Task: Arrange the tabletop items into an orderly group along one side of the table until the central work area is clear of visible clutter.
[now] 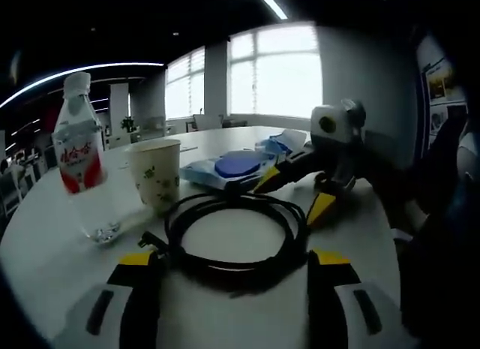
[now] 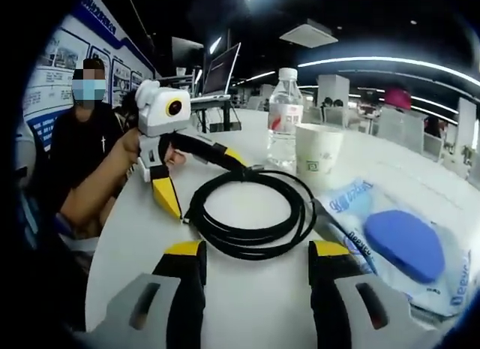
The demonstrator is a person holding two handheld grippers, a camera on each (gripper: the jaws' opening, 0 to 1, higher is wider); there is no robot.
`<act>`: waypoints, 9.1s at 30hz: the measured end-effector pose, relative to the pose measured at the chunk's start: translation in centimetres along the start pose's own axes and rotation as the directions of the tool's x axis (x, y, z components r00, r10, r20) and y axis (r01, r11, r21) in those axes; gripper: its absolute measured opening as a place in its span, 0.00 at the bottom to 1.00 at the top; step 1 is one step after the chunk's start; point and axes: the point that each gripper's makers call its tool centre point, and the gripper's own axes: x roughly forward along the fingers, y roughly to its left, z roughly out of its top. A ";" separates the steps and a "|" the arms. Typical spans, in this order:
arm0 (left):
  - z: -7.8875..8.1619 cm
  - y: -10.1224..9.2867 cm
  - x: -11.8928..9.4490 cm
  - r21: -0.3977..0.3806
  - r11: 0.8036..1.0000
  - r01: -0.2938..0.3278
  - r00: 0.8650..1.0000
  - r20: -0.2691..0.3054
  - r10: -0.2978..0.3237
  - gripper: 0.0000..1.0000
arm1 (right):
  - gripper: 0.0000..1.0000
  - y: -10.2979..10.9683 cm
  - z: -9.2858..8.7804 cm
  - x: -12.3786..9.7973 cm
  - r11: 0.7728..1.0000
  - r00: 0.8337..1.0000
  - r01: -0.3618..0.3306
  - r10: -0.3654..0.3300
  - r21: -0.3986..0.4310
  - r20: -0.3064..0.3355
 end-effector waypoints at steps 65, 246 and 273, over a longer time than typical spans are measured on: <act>-0.5 0.0 -0.4 -0.032 0.999 0.036 0.999 0.022 -0.035 0.69 | 0.36 1.0 0.4 -0.1 1.000 1.000 -0.007 0.007 -0.007 0.025; 11.2 -9.4 3.0 0.210 0.964 0.161 0.974 0.123 -0.190 0.63 | 0.21 -0.2 2.2 -14.0 0.975 0.958 0.209 -0.190 -0.070 0.217; 11.8 -11.4 5.3 0.220 0.955 0.200 0.964 0.127 -0.232 0.63 | 0.21 -1.2 0.9 -16.4 0.963 0.944 0.267 -0.252 -0.046 0.213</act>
